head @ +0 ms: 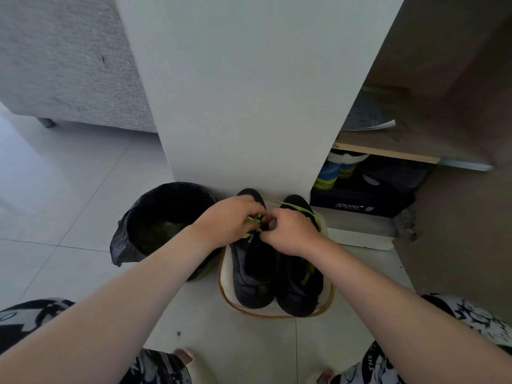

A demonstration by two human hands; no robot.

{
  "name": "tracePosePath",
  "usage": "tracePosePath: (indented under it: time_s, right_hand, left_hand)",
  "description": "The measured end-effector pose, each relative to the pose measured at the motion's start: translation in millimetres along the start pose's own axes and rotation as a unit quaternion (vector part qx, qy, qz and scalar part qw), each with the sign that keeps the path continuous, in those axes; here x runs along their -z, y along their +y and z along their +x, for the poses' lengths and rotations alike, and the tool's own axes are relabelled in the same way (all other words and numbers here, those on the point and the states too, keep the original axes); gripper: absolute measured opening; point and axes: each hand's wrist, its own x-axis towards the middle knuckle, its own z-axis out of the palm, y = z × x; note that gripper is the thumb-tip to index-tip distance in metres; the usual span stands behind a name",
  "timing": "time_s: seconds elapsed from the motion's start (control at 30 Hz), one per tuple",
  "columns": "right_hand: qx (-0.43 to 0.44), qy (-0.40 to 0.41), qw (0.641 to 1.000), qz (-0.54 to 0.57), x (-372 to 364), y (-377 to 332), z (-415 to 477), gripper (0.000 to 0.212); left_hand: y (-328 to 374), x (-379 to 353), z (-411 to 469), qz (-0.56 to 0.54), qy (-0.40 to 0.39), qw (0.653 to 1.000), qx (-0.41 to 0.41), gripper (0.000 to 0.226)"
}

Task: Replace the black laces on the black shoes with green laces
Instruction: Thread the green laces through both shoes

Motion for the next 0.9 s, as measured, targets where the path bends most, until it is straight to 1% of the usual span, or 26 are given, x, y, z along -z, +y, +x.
tracePosePath:
  time_s: [0.03,0.1,0.13,0.17,0.27,0.3,0.37,0.4,0.43,0.47,0.5,0.53,0.57,0.6,0.63,0.67,0.73,0.8,0.9]
  right_hand:
    - [0.006,0.002,1.0,-0.002,1,1,0,0.038]
    - [0.007,0.005,1.0,-0.006,3,2,1,0.04]
    - [0.004,0.005,1.0,-0.006,4,3,1,0.039]
    - [0.002,0.006,1.0,-0.012,5,4,1,0.038]
    - [-0.008,0.0,1.0,-0.024,7,8,1,0.04]
    - [-0.016,-0.003,1.0,-0.013,7,10,2,0.042]
    - [-0.02,0.001,1.0,0.003,8,13,3,0.046]
    - [-0.014,0.003,1.0,0.002,8,13,3,0.048]
    - [-0.002,0.0,1.0,-0.006,7,13,2,0.049]
    - [0.011,-0.005,1.0,-0.018,7,11,0,0.049]
    - [0.022,-0.007,0.999,-0.028,7,10,-2,0.047]
    - [0.028,-0.005,0.999,-0.03,7,8,-3,0.044]
    - [0.03,0.0,0.999,-0.026,7,6,-3,0.041]
    - [0.031,0.004,0.999,-0.019,8,5,-2,0.04]
    - [0.03,0.005,0.999,-0.012,8,4,-1,0.04]
    - [0.026,0.004,1.0,-0.007,8,3,0,0.042]
    - [0.012,-0.002,1.0,0.008,8,5,1,0.046]
    - [0.004,-0.002,1.0,0.017,7,8,1,0.048]
    - [0.001,0.0,1.0,0.018,7,10,2,0.049]
  left_hand:
    - [2,2,4,0.043,-0.022,0.998,-0.033,0.017]
    - [2,2,10,0.149,-0.034,0.982,-0.114,0.017]
    - [4,3,11,0.179,-0.038,0.976,-0.119,0.019]
    - [5,3,11,0.2,-0.035,0.974,-0.097,0.021]
    - [0,12,7,0.225,0.022,0.974,-0.011,0.018]
    - [-10,17,5,0.217,0.035,0.975,0.036,0.019]
    - [-34,30,-4,0.185,0.064,0.967,0.162,0.018]
    - [-43,32,-9,0.182,0.057,0.959,0.211,0.017]
    - [-47,31,-12,0.183,0.037,0.955,0.232,0.018]
    - [-45,28,-11,0.172,0.016,0.959,0.225,0.021]
    - [-38,22,-8,0.141,0.015,0.972,0.185,0.026]
    - [-27,18,-6,0.097,0.026,0.987,0.126,0.033]
    - [-13,16,-3,0.041,0.032,0.996,0.069,0.042]
    - [-2,16,-1,-0.013,0.018,0.999,0.033,0.049]
    - [8,17,0,-0.048,-0.009,0.999,0.02,0.05]
    - [16,19,0,-0.059,-0.046,0.997,0.031,0.042]
    - [21,17,4,0.012,-0.092,0.994,0.049,0.02]
    - [16,17,8,0.078,-0.11,0.99,0.038,0.019]
    - [4,20,9,0.105,-0.119,0.987,0.035,0.021]
